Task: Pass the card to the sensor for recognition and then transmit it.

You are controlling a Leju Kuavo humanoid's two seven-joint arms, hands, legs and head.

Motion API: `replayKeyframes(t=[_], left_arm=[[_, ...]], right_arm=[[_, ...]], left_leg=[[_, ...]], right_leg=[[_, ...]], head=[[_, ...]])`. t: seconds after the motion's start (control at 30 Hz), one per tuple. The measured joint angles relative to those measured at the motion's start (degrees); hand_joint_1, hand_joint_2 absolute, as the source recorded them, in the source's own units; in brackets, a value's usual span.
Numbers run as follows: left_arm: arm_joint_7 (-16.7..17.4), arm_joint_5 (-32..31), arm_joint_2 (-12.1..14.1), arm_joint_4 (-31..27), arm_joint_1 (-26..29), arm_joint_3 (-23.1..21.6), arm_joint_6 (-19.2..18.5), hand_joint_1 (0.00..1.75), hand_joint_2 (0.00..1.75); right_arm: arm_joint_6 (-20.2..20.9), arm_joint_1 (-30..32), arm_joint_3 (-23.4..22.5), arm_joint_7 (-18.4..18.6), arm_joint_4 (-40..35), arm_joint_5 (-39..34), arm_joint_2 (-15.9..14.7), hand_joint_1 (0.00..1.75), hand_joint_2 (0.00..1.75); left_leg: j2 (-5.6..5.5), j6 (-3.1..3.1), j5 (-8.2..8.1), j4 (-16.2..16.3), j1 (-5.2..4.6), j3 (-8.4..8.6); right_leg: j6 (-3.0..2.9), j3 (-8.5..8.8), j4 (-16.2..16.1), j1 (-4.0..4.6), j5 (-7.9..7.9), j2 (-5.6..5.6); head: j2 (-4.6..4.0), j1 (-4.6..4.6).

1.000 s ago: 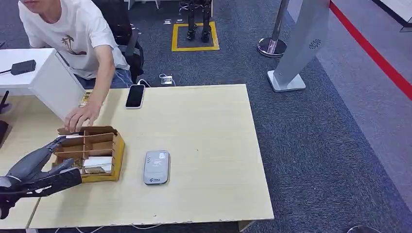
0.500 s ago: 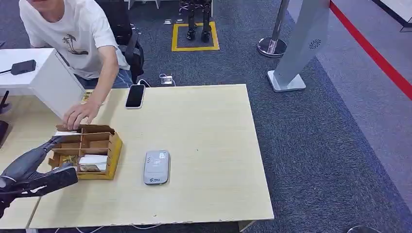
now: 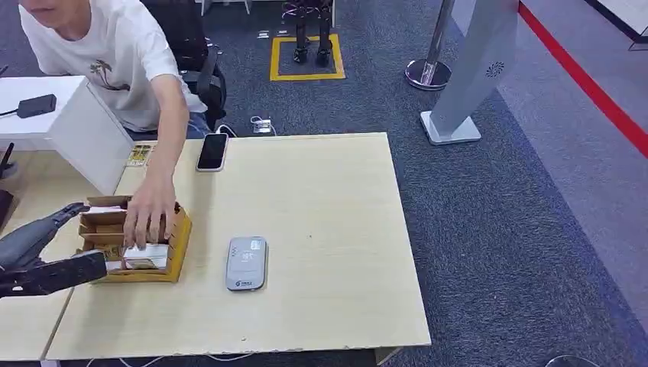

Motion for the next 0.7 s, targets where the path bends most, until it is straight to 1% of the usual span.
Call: replayKeyframes(t=[0.1,0.2,0.33,0.43,0.57,0.7], left_arm=[[0.66,1.97,0.37,2.07,-6.65,-1.92,-3.28,0.00,1.75],[0.99,3.08,0.59,4.11,-12.83,-4.28,-4.66,0.00,1.75],[1.05,3.68,0.44,7.48,-20.08,-8.73,-4.69,0.00,1.75],[1.38,3.68,-0.30,9.92,-24.90,-11.80,-4.82,0.00,1.75],[1.53,4.62,-1.42,12.27,-29.71,-14.99,-4.97,0.00,1.75],[1.62,6.52,-2.32,13.86,-33.18,-18.26,-4.69,0.00,1.75]], right_arm=[[-0.37,-0.42,0.00,-0.22,-0.02,-0.55,0.00,0.00,0.00],[-0.44,-0.85,0.00,-0.37,-0.02,-0.98,0.04,0.00,0.00],[-0.63,-1.30,0.00,-0.52,-0.02,-1.20,0.13,0.00,0.00],[-0.68,-1.95,0.00,-0.55,-0.02,-1.20,0.13,0.00,0.00],[-0.81,-2.71,0.00,-0.90,-0.02,-1.20,0.13,0.00,0.00],[-1.51,-3.24,0.00,-1.18,-0.02,-1.79,0.13,0.00,0.00]], left_leg=[[-0.07,0.05,0.04,0.01,0.00,-0.04],[-0.03,0.05,0.04,0.01,-0.02,-0.01],[-0.03,0.05,0.04,0.02,-0.01,-0.02],[-0.01,0.05,0.04,0.02,-0.02,-0.02],[0.00,0.05,0.04,0.03,-0.02,-0.01],[0.00,0.05,0.04,0.04,-0.02,-0.01]], right_leg=[[0.00,0.01,0.00,0.00,0.01,-0.08],[-0.04,0.01,0.00,-0.01,0.05,-0.02],[-0.04,-0.02,0.00,0.00,0.05,-0.03],[-0.04,-0.02,0.00,-0.01,0.05,0.01],[-0.04,-0.03,0.00,-0.01,0.06,0.02],[-0.04,-0.03,0.00,-0.01,0.06,0.02]], head=[[0.00,0.04],[0.00,0.00],[0.00,-0.04],[0.00,0.09],[0.00,0.02],[0.00,0.00]])
